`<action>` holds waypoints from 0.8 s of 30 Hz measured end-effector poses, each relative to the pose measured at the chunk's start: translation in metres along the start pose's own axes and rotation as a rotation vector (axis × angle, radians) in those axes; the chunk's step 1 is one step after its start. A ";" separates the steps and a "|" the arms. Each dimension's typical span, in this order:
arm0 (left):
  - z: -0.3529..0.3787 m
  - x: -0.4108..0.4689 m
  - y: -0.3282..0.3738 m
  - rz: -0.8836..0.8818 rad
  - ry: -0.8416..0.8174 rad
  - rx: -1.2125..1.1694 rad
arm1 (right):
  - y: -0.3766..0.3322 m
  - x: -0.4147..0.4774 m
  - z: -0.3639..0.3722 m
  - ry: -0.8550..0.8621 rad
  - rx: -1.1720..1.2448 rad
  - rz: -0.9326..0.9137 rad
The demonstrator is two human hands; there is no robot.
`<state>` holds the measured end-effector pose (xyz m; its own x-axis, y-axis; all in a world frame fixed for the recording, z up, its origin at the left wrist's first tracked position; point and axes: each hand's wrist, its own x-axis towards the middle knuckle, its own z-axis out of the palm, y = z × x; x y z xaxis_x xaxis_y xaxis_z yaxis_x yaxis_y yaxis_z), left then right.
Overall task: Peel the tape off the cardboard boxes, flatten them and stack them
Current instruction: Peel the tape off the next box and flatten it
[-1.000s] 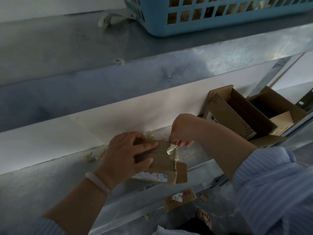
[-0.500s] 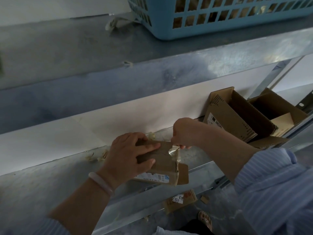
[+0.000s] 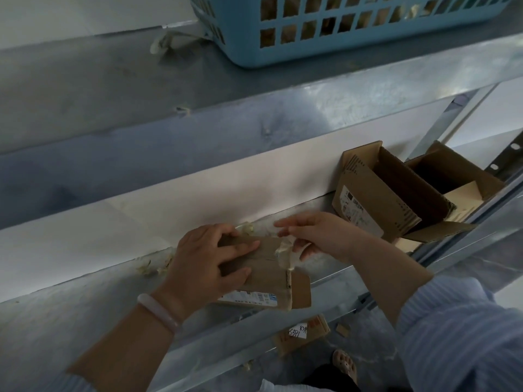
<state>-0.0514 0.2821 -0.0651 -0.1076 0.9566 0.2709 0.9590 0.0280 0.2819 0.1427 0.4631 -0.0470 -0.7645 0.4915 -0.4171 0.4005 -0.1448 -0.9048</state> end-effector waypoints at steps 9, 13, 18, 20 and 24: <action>-0.004 0.000 -0.006 0.036 -0.050 -0.029 | 0.006 0.009 -0.009 -0.248 -0.190 -0.045; -0.005 0.000 -0.005 0.037 -0.057 -0.020 | -0.005 0.010 -0.004 -0.148 -0.600 -0.209; -0.005 0.001 -0.004 0.030 -0.066 -0.003 | -0.001 0.012 -0.004 -0.134 -0.813 -0.394; -0.004 0.001 -0.003 0.020 -0.069 0.006 | 0.004 0.013 -0.004 -0.125 -0.871 -0.433; 0.000 0.003 0.002 -0.007 -0.031 0.010 | 0.004 0.012 -0.012 -0.092 -0.995 -0.439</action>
<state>-0.0499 0.2850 -0.0636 -0.1062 0.9649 0.2403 0.9609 0.0375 0.2744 0.1409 0.4785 -0.0546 -0.9589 0.2582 -0.1176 0.2810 0.8076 -0.5186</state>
